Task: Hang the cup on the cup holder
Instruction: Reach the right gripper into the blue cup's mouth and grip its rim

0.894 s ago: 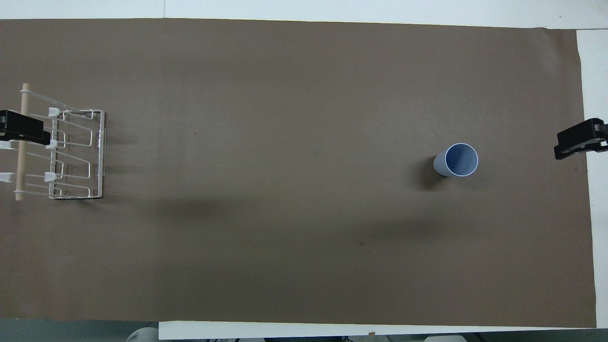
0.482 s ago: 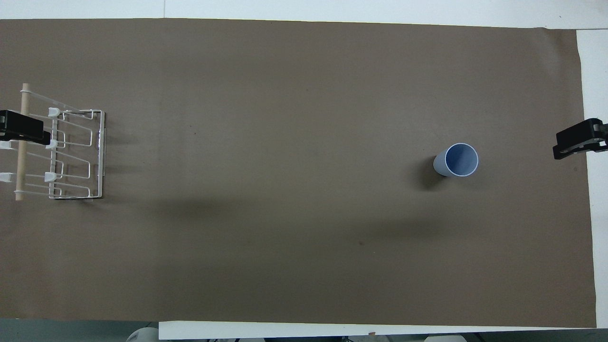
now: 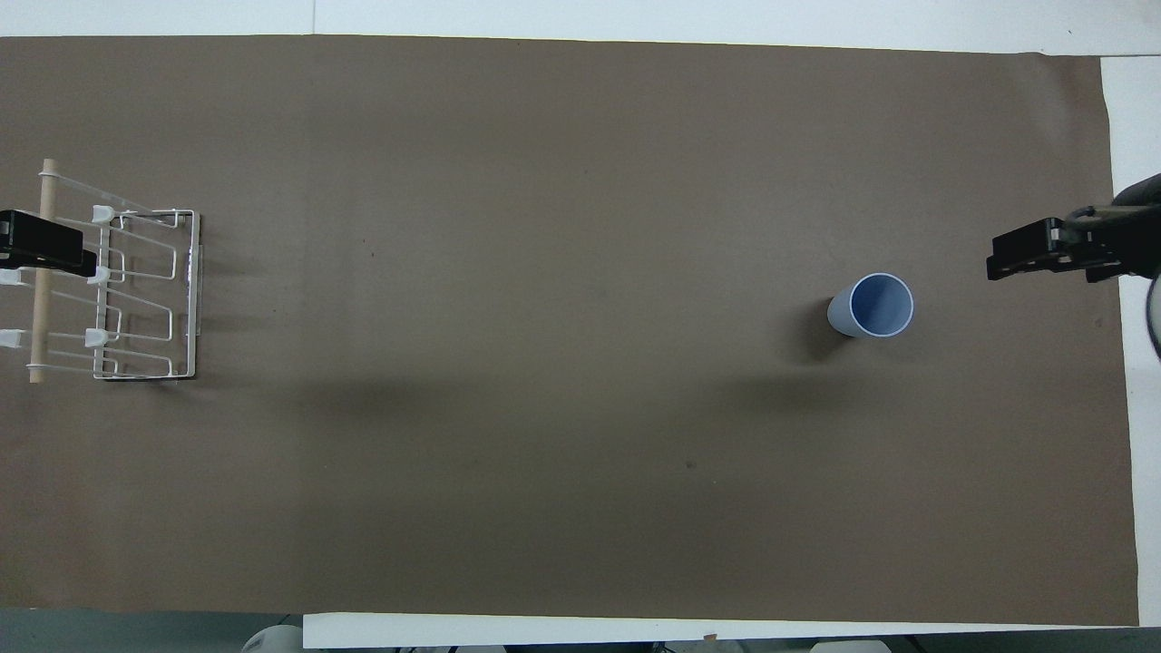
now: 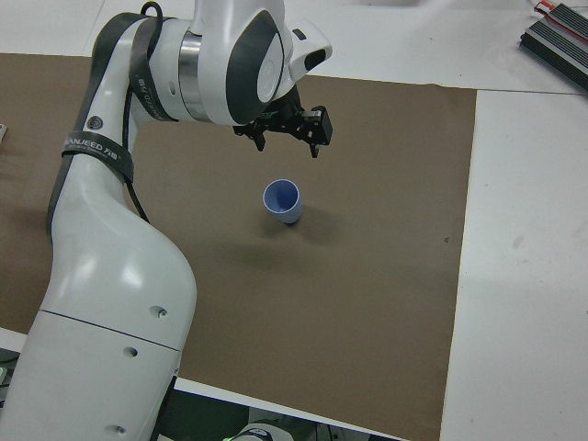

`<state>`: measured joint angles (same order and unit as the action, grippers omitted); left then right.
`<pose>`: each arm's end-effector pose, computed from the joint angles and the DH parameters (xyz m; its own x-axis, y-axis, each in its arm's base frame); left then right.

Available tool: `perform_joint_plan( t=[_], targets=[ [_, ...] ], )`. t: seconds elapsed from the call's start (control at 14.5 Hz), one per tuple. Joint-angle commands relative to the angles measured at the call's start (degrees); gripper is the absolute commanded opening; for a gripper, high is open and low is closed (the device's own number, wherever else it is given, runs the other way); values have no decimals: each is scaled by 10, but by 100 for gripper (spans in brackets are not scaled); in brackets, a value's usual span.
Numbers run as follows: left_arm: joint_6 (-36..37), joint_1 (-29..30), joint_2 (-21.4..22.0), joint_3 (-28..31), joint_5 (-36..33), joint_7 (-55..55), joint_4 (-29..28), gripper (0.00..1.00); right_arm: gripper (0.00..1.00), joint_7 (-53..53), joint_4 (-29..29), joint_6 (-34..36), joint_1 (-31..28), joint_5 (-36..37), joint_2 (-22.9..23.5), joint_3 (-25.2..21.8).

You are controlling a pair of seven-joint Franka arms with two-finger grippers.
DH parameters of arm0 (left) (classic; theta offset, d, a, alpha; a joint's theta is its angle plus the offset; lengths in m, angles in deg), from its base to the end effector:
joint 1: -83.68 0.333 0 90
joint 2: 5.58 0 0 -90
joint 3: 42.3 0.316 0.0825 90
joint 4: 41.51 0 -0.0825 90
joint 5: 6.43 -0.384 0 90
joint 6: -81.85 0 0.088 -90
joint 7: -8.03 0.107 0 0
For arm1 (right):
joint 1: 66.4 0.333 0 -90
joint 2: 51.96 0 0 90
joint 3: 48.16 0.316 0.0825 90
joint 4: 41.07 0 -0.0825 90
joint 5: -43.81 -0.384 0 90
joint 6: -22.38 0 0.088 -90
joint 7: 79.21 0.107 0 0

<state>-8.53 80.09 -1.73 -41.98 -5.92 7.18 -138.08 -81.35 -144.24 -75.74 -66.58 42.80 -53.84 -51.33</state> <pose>0.5312 -0.0312 0.6075 0.9983 -0.0421 -0.0410 -0.0418 -0.9991 0.0087 0.5459 -0.0307 0.5455 0.9982 -0.0234 -0.0546 -0.0246 -0.9995 -0.0212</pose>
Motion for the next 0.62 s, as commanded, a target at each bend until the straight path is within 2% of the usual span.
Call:
perform_joint_plan(
  t=[0.0, 0.21, 0.55],
  targets=[
    [-5, -4, 14, 1, -10, 2, -15, 100, 100, -38, -93, -102, -4, -12, -6, 0],
    [-6, -4, 14, 1, -10, 2, -15, 100, 100, -53, -142, -139, -3, -12, 12, 0],
    [-6, -4, 13, 1, -10, 2, -15, 100, 94, -58, -160, -207, 1, -19, 67, 0]
  ],
)
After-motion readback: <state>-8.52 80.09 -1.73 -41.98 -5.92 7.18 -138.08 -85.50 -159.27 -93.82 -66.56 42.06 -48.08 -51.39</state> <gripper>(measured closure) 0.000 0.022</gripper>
